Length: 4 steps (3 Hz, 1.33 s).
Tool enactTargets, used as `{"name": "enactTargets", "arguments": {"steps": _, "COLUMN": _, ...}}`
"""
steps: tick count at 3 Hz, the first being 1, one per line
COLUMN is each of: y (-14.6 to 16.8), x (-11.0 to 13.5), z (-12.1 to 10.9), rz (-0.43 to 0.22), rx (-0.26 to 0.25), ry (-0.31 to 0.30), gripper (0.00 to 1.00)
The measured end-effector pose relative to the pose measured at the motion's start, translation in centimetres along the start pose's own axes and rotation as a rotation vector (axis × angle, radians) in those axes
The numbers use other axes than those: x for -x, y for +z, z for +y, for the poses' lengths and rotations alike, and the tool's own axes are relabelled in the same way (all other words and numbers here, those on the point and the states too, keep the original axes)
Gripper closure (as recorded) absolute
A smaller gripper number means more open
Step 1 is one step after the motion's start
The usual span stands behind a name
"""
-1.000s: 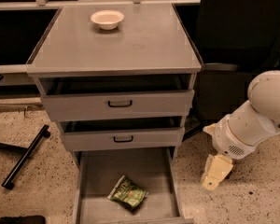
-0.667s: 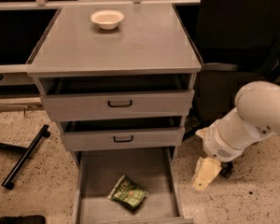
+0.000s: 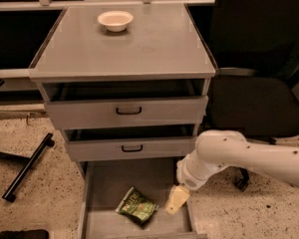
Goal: Pick green jalapeno chip bag from bottom drawer and place on counter
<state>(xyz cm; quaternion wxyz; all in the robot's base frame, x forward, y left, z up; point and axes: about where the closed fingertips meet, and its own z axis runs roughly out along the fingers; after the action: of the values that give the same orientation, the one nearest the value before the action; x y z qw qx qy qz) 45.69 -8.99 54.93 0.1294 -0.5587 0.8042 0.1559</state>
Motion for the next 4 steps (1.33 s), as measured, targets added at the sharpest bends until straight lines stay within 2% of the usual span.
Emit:
{"name": "enactTargets", "arguments": {"steps": 1, "y": 1.5, "x": 1.7, "z": -1.7, "rz": -0.051, "rx": -0.058, "ry": 0.022, "gripper": 0.00}}
{"name": "enactTargets", "arguments": {"steps": 2, "y": 1.5, "x": 1.7, "z": -1.7, "rz": -0.051, "rx": -0.058, "ry": 0.022, "gripper": 0.00}}
{"name": "enactTargets", "arguments": {"steps": 3, "y": 4.4, "x": 1.1, "z": -2.5, "rz": -0.074, "rx": -0.030, "ry": 0.028, "gripper": 0.00}}
{"name": "enactTargets", "arguments": {"steps": 4, "y": 10.8, "x": -0.7, "z": -5.3, "rz": -0.095, "rx": -0.030, "ry": 0.065, "gripper": 0.00}}
